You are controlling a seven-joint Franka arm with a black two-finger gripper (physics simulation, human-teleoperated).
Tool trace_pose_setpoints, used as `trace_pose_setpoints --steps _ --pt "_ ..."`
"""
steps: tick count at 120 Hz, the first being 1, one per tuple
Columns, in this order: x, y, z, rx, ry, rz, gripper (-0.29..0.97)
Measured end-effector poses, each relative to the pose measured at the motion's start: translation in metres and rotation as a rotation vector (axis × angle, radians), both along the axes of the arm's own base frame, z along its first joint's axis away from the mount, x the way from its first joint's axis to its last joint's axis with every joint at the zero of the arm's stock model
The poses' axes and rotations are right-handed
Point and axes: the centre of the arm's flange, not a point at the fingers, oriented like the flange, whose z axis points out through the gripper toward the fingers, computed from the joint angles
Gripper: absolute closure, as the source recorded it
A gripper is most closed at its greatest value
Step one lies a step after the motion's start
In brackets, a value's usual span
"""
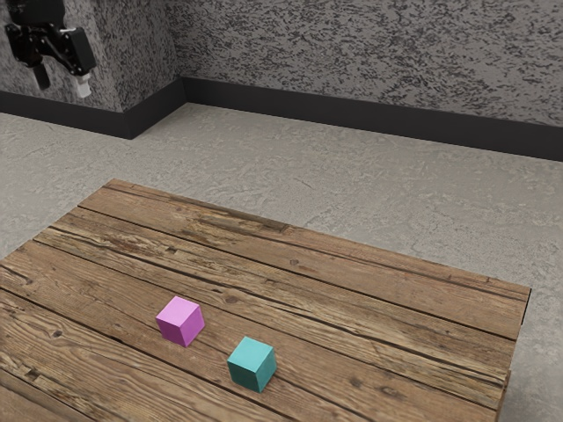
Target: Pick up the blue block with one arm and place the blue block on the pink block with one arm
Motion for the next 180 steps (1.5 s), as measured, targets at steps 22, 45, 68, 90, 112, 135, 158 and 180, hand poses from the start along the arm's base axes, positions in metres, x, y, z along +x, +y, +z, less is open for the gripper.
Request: trace_pose_setpoints --steps 22,45,68,90,112,135,158,180 --pt "0.001 -0.003 -0.001 -0.004 0.005 -0.006 0.0" --pt "-0.03 -0.044 -0.062 0.006 0.132 -0.103 0.0" --pt "-0.022 -0.138 -0.181 -0.009 0.129 -0.482 0.0" --pt "-0.028 -0.179 -0.253 -0.027 0.095 -0.761 0.0" --pt "-0.016 -0.224 -0.308 -0.044 0.005 -1.041 0.0" --pt "-0.003 -0.242 -0.348 -0.073 -0.006 -1.249 0.0" --pt "-0.033 -0.273 -0.36 -0.046 -0.02 -1.451 0.0" --pt "-0.029 -0.273 -0.386 -0.096 -0.029 -1.517 0.0"
